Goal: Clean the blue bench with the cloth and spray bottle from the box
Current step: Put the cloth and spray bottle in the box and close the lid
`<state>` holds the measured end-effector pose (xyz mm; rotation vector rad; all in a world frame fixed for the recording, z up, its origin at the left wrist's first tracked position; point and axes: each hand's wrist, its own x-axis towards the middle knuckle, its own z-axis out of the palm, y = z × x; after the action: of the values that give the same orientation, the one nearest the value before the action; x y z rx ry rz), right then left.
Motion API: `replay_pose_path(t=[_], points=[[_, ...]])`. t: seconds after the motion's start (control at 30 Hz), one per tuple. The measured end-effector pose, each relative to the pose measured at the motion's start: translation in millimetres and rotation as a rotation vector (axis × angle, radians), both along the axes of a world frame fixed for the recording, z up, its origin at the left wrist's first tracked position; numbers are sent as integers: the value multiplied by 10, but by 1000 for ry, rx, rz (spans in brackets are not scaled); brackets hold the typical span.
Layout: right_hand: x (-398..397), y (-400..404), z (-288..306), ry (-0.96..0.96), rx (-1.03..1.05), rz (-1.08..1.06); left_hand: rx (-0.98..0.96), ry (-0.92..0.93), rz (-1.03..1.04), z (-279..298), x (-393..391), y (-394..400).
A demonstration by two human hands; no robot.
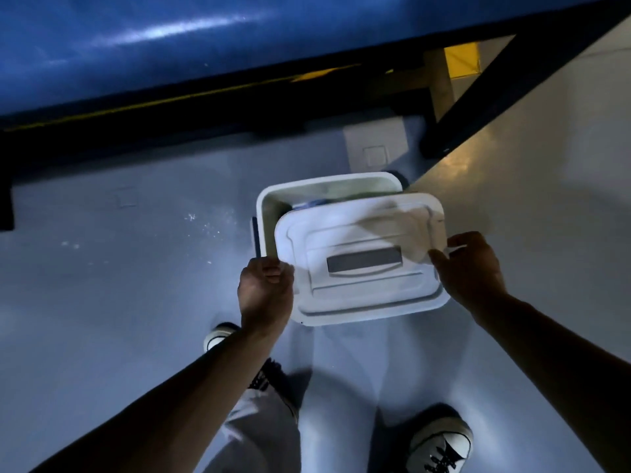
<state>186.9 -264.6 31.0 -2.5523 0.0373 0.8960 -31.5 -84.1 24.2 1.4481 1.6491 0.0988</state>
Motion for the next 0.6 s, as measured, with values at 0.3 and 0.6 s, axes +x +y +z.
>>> replay_pose_path(t=[0.3,0.6], points=[[96,632,-358,-48,-29,124,3,-46,-52,-290,41,647],[-3,780,-396,-90,-84,190,33,-57,-117,-466,-42,757]])
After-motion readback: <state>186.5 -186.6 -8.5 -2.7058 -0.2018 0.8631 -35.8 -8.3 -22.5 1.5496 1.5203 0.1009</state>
